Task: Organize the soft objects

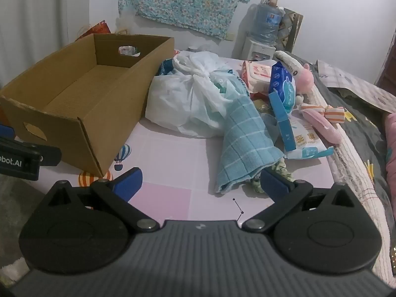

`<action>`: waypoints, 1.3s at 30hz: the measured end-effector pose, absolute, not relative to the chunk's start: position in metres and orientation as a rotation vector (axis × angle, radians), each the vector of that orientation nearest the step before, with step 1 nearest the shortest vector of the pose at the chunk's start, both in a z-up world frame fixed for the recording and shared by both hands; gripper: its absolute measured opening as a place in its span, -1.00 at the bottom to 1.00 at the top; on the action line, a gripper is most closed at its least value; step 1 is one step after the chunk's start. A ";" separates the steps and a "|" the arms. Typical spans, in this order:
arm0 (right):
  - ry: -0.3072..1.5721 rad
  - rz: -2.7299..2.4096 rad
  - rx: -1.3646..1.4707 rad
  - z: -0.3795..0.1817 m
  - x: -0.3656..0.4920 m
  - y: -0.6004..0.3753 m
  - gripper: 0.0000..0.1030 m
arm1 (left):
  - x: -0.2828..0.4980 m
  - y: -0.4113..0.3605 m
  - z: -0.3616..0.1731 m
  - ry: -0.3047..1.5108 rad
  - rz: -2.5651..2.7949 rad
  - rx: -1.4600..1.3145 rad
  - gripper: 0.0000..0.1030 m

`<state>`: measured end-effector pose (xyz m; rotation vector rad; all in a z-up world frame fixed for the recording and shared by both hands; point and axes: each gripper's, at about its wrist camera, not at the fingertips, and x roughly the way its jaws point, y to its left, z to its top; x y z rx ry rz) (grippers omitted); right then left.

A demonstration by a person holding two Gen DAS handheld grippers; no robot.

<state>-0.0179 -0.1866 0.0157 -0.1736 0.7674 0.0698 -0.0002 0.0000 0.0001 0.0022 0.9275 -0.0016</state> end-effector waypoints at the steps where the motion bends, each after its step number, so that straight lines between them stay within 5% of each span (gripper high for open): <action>1: 0.770 0.069 -0.174 0.016 -0.018 -0.187 0.98 | 0.000 0.000 0.000 0.928 -0.002 0.002 1.00; 39: 0.771 0.067 -0.179 0.016 -0.016 -0.184 0.98 | 0.000 0.001 -0.005 0.930 -0.003 -0.008 1.00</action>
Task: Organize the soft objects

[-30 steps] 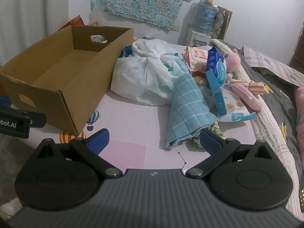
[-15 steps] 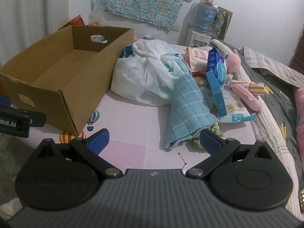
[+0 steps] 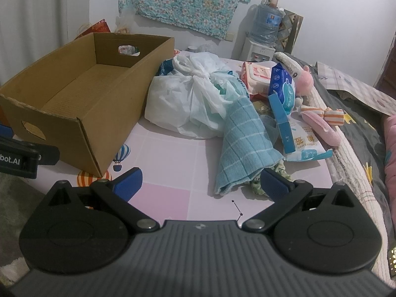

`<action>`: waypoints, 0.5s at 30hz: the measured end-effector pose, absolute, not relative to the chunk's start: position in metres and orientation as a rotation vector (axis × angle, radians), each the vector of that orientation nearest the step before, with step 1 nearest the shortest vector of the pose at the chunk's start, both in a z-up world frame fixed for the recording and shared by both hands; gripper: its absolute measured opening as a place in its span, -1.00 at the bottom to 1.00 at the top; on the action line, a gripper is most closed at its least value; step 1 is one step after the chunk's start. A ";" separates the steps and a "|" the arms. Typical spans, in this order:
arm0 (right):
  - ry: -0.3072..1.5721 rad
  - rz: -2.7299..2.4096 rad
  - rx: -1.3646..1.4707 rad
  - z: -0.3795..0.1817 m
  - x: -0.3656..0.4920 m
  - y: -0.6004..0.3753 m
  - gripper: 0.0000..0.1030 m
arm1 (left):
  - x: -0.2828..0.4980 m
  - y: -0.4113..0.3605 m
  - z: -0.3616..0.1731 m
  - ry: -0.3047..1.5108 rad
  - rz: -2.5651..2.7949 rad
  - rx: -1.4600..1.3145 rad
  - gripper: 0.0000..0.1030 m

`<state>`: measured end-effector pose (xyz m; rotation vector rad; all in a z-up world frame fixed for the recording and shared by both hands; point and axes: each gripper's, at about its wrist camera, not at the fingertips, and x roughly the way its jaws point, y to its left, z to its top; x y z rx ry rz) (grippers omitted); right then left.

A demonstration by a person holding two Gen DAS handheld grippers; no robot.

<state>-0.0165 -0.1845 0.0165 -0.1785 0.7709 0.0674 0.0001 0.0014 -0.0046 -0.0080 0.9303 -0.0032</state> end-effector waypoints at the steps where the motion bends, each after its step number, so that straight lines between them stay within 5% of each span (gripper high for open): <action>1: 0.770 0.067 -0.179 0.017 -0.016 -0.184 0.98 | 0.000 0.001 -0.005 0.930 -0.004 -0.009 1.00; 15: 0.769 0.066 -0.184 0.018 -0.016 -0.183 0.98 | 0.000 0.002 -0.005 0.930 -0.005 -0.012 1.00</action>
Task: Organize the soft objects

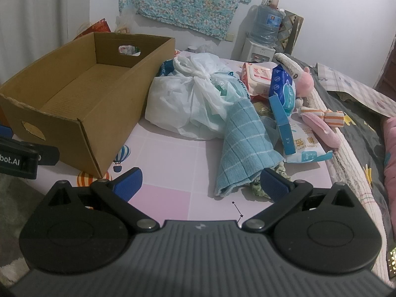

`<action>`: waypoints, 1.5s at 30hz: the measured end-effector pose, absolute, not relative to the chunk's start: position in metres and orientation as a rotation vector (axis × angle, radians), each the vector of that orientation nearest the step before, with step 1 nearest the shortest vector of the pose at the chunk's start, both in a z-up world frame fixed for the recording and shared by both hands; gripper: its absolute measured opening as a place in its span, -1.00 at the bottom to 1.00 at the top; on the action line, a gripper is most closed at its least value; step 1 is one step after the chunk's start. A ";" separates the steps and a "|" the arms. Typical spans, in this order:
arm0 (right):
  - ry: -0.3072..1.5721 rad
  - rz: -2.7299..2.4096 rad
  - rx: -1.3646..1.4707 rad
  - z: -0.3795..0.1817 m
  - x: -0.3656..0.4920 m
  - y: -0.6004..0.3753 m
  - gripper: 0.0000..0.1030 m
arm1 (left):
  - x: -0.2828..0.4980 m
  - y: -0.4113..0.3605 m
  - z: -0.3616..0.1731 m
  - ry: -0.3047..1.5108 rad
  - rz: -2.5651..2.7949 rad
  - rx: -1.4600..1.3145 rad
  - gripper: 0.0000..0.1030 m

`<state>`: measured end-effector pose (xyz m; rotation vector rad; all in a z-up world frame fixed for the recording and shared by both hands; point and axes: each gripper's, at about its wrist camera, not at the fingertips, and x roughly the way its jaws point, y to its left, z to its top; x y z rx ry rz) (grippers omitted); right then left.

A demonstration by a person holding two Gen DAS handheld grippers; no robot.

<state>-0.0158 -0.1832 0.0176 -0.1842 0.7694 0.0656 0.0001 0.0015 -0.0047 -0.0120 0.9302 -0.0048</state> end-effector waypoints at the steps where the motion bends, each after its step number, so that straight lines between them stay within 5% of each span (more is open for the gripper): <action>1: 0.769 0.066 -0.184 0.018 -0.016 -0.183 0.98 | 0.000 0.002 -0.005 0.929 -0.005 -0.012 1.00; 45: 0.773 0.064 -0.190 0.019 -0.011 -0.178 0.98 | 0.005 0.005 -0.002 0.933 -0.004 -0.015 1.00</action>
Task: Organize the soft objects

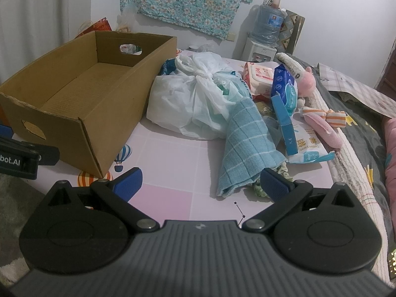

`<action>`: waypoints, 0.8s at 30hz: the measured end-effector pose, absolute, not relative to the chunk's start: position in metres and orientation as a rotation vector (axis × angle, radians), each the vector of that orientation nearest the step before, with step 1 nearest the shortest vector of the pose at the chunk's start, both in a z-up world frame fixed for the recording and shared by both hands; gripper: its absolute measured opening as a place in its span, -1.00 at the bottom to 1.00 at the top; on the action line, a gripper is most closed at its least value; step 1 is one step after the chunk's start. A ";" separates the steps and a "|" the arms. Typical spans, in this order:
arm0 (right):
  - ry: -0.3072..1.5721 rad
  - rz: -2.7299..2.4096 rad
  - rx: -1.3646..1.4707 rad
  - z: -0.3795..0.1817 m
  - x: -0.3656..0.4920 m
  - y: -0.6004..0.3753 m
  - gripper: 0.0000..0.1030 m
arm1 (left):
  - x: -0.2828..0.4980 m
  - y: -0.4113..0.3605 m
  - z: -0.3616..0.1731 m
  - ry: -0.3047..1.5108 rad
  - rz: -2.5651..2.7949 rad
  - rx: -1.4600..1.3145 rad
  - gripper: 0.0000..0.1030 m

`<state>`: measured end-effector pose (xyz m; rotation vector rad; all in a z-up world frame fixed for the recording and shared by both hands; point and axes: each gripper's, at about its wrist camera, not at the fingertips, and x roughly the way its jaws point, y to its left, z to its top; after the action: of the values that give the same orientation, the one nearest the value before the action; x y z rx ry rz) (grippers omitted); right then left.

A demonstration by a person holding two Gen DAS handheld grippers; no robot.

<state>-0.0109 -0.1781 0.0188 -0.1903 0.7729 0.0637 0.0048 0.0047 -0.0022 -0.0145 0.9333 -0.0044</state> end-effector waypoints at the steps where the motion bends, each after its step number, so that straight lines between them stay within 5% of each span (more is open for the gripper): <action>1: 0.773 0.063 -0.191 0.019 -0.011 -0.178 0.98 | 0.005 0.005 -0.002 0.933 -0.004 -0.014 1.00; 24: 0.697 -0.071 0.002 0.006 -0.030 -0.258 0.98 | -0.012 -0.043 0.024 0.794 -0.152 0.110 1.00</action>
<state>-0.0300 -0.2578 0.0061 0.0021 0.6966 -0.0711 -0.0119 -0.0431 0.0240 0.1100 0.7944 -0.1521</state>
